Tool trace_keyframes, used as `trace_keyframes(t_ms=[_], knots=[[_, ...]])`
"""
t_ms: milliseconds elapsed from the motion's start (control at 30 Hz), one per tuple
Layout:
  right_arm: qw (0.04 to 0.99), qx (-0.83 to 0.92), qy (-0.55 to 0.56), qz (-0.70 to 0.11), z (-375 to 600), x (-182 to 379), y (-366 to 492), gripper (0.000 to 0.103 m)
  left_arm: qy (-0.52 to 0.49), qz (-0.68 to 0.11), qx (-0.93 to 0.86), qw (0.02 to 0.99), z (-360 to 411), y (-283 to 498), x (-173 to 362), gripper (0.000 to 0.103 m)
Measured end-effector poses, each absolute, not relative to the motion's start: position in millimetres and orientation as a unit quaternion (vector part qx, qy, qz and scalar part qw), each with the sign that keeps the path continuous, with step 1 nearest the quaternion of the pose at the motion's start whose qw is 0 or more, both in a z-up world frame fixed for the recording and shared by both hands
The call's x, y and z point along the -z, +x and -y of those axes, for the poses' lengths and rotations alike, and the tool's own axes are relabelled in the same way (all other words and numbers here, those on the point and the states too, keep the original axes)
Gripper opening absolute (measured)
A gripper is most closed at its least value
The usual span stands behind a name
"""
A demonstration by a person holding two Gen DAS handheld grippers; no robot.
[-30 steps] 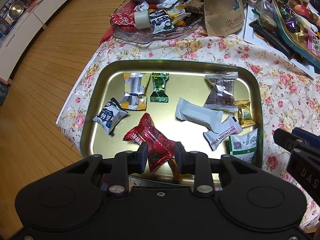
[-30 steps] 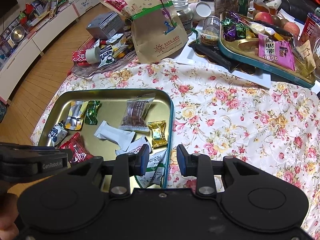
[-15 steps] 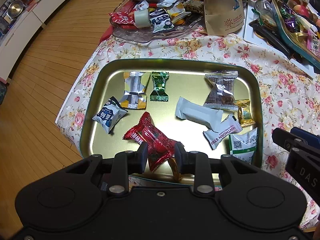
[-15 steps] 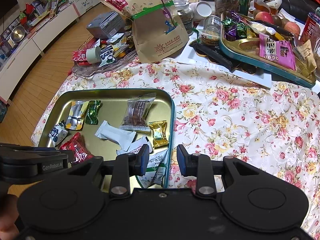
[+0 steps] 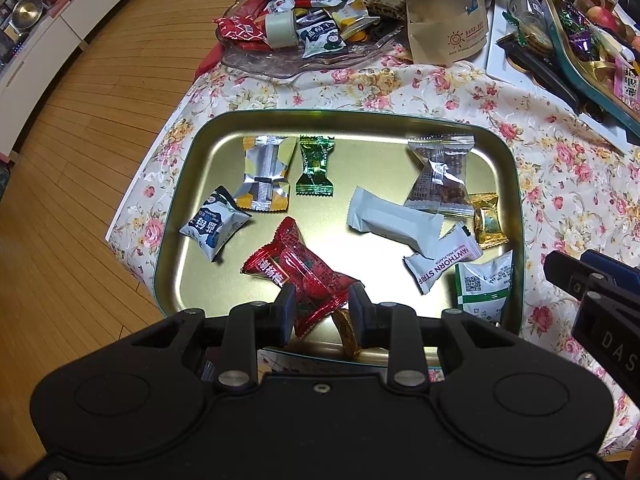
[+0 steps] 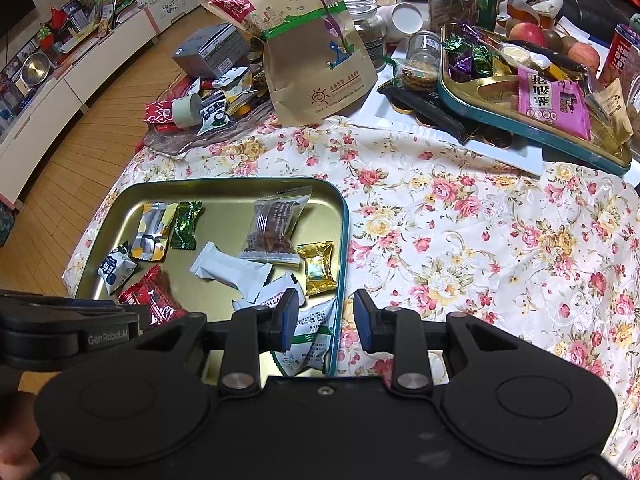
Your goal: Organize snacks
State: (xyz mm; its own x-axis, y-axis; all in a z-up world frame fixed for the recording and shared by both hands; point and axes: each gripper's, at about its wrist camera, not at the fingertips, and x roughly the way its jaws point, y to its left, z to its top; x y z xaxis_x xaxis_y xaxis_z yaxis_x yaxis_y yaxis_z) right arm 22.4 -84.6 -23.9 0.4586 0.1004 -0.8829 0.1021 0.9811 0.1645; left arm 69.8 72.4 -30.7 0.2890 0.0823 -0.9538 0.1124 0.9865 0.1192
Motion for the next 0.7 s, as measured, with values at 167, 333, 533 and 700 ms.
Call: trace_keyframes(t_ms=[167, 333, 533, 700], knots=[[0.849, 0.000, 0.097, -0.520, 84.9, 23.9, 22.5, 0.032, 0.082, -0.599, 0.010, 0.796, -71.8, 70.0, 32.2, 0.039], [0.848, 0.001, 0.098, -0.520, 84.9, 23.6, 22.5, 0.032, 0.078, -0.603, 0.015, 0.794, -71.6, 69.9, 32.2, 0.039], [0.848, 0.001, 0.097, -0.521, 84.5, 23.5, 23.1, 0.032, 0.079, -0.605, 0.014, 0.793, -71.6, 70.4, 32.9, 0.039], [0.848, -0.001, 0.096, -0.522, 83.5, 23.9, 22.9, 0.032, 0.081, -0.604, 0.015, 0.793, -69.9, 69.6, 32.7, 0.039]])
